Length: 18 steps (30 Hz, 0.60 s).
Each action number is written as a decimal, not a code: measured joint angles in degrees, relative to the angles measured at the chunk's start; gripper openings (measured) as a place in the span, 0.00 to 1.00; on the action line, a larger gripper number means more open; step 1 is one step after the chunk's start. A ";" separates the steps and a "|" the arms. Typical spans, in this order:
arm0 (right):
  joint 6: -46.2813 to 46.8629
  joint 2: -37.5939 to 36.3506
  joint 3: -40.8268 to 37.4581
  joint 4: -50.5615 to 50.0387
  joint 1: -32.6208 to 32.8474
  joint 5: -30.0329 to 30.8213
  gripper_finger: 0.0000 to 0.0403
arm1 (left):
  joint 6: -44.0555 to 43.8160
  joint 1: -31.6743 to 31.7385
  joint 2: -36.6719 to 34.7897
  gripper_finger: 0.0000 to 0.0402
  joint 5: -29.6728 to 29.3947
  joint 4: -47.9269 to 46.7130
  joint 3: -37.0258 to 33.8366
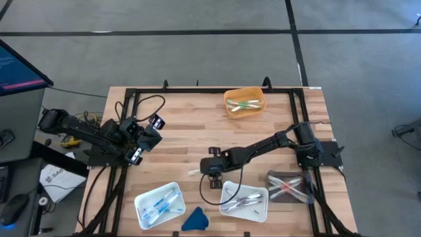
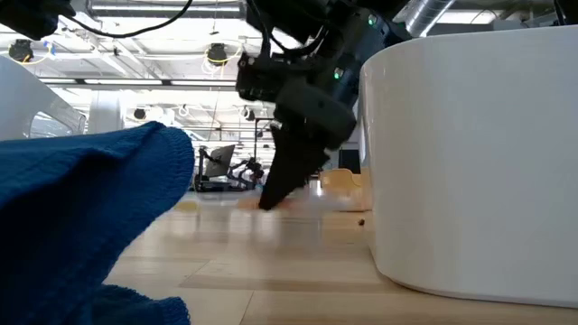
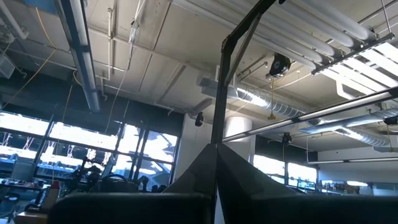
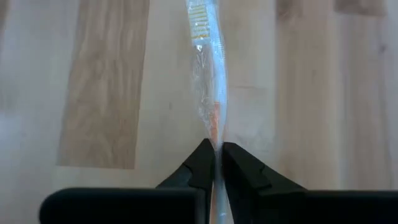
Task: Pick & Place Toothbrushes
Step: Put the orange toothbrush into the black bin
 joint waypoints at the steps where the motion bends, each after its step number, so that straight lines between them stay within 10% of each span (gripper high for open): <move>1: 0.01 -0.59 0.00 -0.31 -0.23 0.00 0.07 | 0.00 0.00 -0.01 0.01 -0.01 0.00 0.00; 18: -0.16 -7.38 0.02 -3.83 -0.53 -0.02 0.07 | 0.01 -0.01 0.00 0.01 0.00 0.00 0.00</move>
